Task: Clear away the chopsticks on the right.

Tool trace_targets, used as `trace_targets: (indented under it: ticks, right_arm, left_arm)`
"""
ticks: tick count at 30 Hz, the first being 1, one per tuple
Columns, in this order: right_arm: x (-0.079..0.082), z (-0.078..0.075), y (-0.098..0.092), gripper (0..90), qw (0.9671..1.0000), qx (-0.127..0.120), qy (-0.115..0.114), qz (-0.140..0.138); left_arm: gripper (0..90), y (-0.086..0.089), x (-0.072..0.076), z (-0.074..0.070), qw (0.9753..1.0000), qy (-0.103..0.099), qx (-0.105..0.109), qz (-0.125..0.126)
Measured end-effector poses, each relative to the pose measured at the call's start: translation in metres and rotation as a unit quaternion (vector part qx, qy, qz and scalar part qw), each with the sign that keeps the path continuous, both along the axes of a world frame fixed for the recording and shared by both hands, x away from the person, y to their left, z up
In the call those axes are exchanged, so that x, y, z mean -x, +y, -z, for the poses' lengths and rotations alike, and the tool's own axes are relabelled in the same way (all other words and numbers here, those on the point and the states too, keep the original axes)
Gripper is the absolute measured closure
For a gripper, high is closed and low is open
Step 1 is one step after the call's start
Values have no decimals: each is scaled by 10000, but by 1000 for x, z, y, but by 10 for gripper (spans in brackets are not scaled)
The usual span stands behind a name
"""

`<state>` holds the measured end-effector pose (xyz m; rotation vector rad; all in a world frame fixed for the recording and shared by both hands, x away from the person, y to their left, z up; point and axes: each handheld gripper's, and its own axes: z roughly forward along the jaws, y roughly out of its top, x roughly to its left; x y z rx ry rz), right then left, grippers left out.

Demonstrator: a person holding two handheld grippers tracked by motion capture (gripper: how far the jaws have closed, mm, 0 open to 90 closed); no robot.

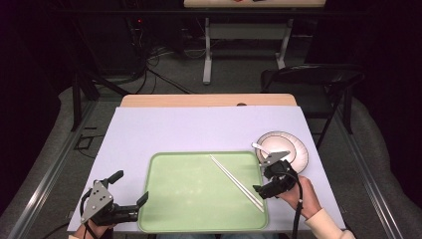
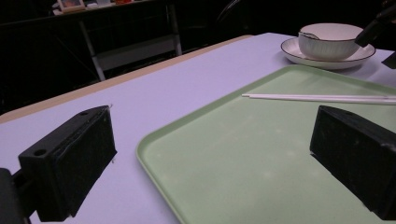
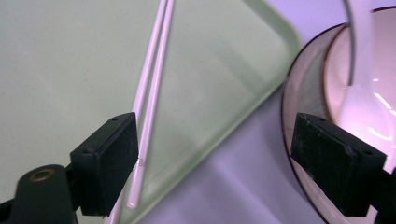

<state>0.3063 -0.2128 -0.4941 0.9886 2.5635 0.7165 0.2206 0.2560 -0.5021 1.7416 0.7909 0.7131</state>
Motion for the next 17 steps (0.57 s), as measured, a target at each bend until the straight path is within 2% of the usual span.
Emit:
trace_targets:
  ticks: [8,15,17]
  right_arm:
    - [13,-10,-30,44,9984,-248,-485,128]
    - [35,-3,-64,0,9954,-379,-729,489]
    - [40,-1,-77,0,9945,-482,-695,617]
  left_arm:
    - [0,0,0,0,10000,-1,8,1]
    - [0,0,0,0,10000,6,12,-9]
    - [0,0,-1,0,10000,12,-6,-3]
